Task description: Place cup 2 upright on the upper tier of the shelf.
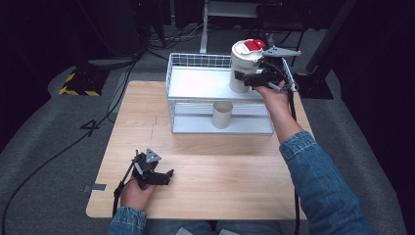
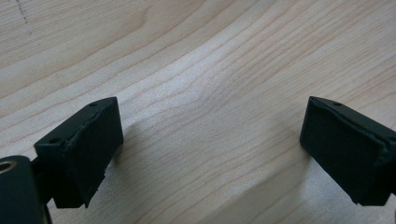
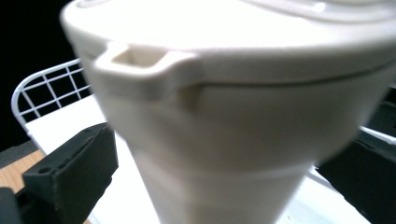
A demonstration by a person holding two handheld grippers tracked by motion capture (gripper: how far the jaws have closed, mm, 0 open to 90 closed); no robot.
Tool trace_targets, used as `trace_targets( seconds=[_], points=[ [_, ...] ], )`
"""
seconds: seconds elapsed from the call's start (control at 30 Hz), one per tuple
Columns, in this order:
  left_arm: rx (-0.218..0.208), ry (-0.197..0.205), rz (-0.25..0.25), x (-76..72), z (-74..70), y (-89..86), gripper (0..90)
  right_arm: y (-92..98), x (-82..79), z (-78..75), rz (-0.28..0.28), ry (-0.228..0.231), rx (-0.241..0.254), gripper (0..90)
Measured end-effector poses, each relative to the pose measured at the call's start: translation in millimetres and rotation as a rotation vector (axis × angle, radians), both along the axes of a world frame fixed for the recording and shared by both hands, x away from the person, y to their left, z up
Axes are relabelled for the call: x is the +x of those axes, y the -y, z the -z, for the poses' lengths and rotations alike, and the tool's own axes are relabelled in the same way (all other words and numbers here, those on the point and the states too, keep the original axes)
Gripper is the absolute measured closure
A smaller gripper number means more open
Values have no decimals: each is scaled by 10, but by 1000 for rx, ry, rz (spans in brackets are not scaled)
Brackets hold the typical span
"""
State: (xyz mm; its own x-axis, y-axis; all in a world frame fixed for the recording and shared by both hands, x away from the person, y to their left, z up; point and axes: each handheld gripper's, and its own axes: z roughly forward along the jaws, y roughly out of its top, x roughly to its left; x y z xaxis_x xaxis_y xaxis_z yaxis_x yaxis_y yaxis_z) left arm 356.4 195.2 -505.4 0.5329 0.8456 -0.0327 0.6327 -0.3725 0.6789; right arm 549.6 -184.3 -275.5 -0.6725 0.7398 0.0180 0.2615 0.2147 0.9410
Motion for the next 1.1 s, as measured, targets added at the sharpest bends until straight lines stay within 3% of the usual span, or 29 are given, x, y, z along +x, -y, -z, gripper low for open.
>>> trace_targets(
  seconds=[0.17,0.73,1.1],
  points=[
    [0,0,0,0,0,0,65,102,-110,-26,3,21,2,0],
    [0,0,3,5,0,2,65,459,-651,-103,-72,46,4,1],
    [0,-4,8,5,-2,1,65,673,-950,-8,-111,40,-5,3]
  ],
)
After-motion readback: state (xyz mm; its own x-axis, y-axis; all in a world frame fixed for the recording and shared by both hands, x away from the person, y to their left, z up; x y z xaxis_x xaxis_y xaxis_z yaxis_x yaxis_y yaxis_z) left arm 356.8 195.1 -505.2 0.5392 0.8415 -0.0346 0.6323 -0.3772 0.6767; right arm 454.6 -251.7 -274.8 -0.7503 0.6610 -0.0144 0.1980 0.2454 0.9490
